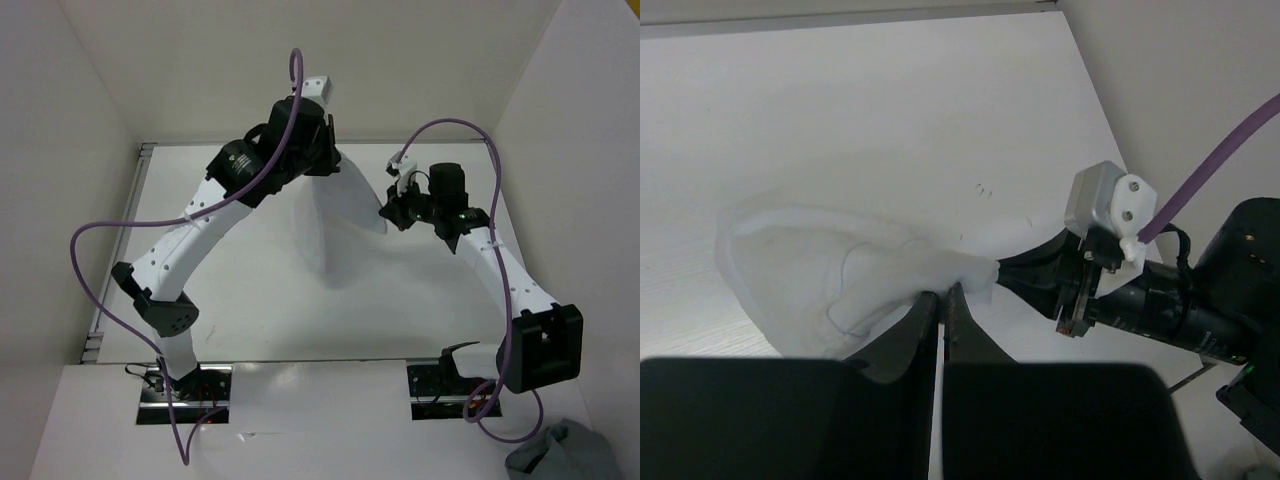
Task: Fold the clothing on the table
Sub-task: Flatten the skirt out, then fold the skirt
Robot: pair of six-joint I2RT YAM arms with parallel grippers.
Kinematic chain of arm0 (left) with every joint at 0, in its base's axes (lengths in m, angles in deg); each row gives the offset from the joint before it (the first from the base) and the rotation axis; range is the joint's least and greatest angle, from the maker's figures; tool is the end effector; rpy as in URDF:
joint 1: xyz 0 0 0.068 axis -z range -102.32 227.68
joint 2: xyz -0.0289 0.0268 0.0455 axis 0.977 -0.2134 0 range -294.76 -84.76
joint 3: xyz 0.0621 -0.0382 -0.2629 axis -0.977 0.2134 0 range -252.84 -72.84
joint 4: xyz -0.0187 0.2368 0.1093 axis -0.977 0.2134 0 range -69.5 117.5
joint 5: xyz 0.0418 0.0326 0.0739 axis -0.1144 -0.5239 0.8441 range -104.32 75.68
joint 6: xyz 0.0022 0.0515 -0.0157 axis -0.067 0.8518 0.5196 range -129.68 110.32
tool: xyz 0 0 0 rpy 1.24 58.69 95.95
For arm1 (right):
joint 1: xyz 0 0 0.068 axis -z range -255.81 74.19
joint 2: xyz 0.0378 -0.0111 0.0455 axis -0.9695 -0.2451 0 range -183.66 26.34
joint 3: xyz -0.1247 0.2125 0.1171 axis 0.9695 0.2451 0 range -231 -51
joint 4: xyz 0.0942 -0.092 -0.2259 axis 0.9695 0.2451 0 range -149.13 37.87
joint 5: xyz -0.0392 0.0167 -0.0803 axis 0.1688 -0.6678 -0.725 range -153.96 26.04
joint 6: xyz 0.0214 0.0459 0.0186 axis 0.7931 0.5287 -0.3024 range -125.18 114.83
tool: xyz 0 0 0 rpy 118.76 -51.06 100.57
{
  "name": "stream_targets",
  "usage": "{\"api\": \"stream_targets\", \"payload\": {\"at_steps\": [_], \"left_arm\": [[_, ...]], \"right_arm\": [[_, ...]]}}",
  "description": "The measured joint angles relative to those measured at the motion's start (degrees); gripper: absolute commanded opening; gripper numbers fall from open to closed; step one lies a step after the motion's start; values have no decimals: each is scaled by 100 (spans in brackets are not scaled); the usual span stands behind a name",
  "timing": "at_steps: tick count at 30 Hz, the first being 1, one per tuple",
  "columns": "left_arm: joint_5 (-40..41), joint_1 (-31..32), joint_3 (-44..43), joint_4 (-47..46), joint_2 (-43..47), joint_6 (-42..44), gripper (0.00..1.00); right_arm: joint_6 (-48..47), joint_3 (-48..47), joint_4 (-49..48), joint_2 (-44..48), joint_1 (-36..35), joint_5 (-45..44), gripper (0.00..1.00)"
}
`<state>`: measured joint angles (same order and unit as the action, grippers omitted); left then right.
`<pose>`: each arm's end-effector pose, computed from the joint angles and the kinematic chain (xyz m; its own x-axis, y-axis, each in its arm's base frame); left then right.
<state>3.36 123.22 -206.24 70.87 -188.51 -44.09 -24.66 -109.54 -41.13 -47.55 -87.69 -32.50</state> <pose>0.2648 -0.2543 0.5052 -0.4763 -0.2834 -0.8324 0.2570 0.8604 -0.4400 0.2761 0.0770 0.3027 -0.3062 -0.3551 -0.8833 -0.7472 0.6646 -0.0082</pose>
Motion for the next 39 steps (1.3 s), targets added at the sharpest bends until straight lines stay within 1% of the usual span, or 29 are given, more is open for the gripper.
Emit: {"api": "stream_targets", "payload": {"at_steps": [3, 5, 8, 10, 12, 14, 17, 19, 20, 21, 22, 24, 27, 28, 29, 30, 31, 32, 33, 35, 36, 39], "left_arm": [[-31, -50, 409, -168, 157, 114, 0], [-118, -186, 966, -455, 363, 212, 0], [-442, -612, 1534, -804, 463, 319, 0], [-739, -966, 1729, -1073, 411, 387, 0], [-955, -1250, 1698, -1270, 282, 461, 0], [-1095, -1429, 1241, -1305, 2, 619, 0], [-1222, -1419, 498, -1381, -299, 933, 0], [-1246, -1370, 345, -1475, -269, 1088, 0], [-1244, -1335, 505, -1631, -140, 1178, 0], [-1233, -1294, 796, -1792, 37, 1200, 0], [-1209, -1248, 1300, -2052, 319, 1202, 0], [-1191, -1185, 2758, -2579, 1043, 1156, 0], [-1202, -1113, 4743, -3021, 1897, 920, 2], [-1222, -1106, 5351, -3174, 2103, 817, 5], [-1259, -1099, 5919, -3254, 2269, 691, 13], [-1318, -1084, 6424, -3289, 2389, 542, 21], [-1379, -1054, 6889, -3318, 2474, 407, 34], [-1394, -990, 7298, -3283, 2546, 313, 54], [-1392, -925, 7619, -3154, 2632, 225, 83], [-1351, -789, 7978, -2811, 2824, 2, 97], [-1283, -726, 8021, -2625, 2981, -63, 100], [-1156, -621, 7952, -2494, 3698, -188, 100]], "right_arm": [[92, -63, -90, 7, 0, -363, 0], [120, -240, -83, -22, 0, -680, 0], [131, -916, -31, -280, 0, -1145, 0], [173, -1491, -59, -535, 28, -1458, 0], [275, -1871, -155, -662, 68, -1687, 0], [382, -2109, -232, -671, 164, -1845, 0], [470, -2264, -341, -575, 254, -1910, 0], [452, -2282, -330, -450, 291, -1915, 0], [396, -2240, -337, -367, 286, -1910, 0], [326, -2149, -354, -273, 280, -1908, 0], [238, -1967, -372, -133, 258, -1917, 0], [-33, -1342, -433, 236, 225, -1928, 0], [-483, -289, -251, 772, 136, -1869, 0], [-636, 2, -79, 903, 105, -1827, 3], [-820, 269, 87, 1043, 59, -1738, 11], [-1005, 490, 310, 1176, 20, -1650, 59], [-1180, 651, 636, 1338, 0, -1567, 85], [-1412, 743, 1021, 1545, -4, -1532, 99], [-1572, 791, 1252, 1742, -2, -1523, 99], [-1821, 918, 1506, 2404, 2, -1569, 99], [-1875, 984, 1523, 2824, 15, -1631, 99], [-1917, 1134, 1473, 4009, 87, -1744, 99]]}}
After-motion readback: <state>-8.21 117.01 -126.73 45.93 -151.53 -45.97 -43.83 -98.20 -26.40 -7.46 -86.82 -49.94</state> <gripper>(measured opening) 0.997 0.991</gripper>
